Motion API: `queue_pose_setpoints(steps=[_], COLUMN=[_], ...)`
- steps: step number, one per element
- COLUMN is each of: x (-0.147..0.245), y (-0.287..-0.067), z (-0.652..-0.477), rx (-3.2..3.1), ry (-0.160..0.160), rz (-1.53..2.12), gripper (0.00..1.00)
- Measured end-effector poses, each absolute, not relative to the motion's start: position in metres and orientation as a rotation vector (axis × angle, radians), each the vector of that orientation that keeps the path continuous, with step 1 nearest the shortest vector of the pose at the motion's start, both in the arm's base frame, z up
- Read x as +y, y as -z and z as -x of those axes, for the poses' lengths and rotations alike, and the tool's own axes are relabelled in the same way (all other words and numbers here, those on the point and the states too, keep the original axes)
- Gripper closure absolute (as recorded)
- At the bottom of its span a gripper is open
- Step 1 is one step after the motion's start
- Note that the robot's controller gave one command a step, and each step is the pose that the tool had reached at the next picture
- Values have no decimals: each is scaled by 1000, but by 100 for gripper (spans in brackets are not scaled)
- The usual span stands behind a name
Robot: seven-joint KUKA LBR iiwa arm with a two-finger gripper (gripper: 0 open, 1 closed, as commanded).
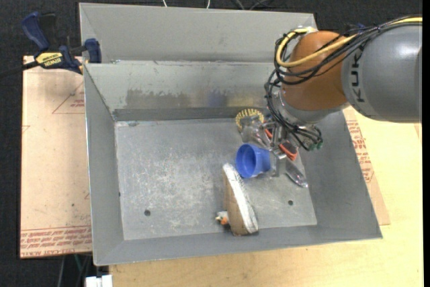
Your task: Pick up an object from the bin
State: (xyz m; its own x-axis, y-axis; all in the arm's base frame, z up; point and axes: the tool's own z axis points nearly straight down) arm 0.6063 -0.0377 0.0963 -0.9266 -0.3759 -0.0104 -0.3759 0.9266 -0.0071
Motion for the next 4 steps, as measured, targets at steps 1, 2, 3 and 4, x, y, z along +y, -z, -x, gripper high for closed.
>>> queue_pose_setpoints(steps=[1,2,3,4], x=[-21,-50,-61,-53], y=[-122,-103,-98,-110], z=[-576,-588,-586,-573], rx=[2890,3012,3061,3052], ry=[7,5,3,3], rz=[1204,840,641,706], gripper=[0,0,0,0])
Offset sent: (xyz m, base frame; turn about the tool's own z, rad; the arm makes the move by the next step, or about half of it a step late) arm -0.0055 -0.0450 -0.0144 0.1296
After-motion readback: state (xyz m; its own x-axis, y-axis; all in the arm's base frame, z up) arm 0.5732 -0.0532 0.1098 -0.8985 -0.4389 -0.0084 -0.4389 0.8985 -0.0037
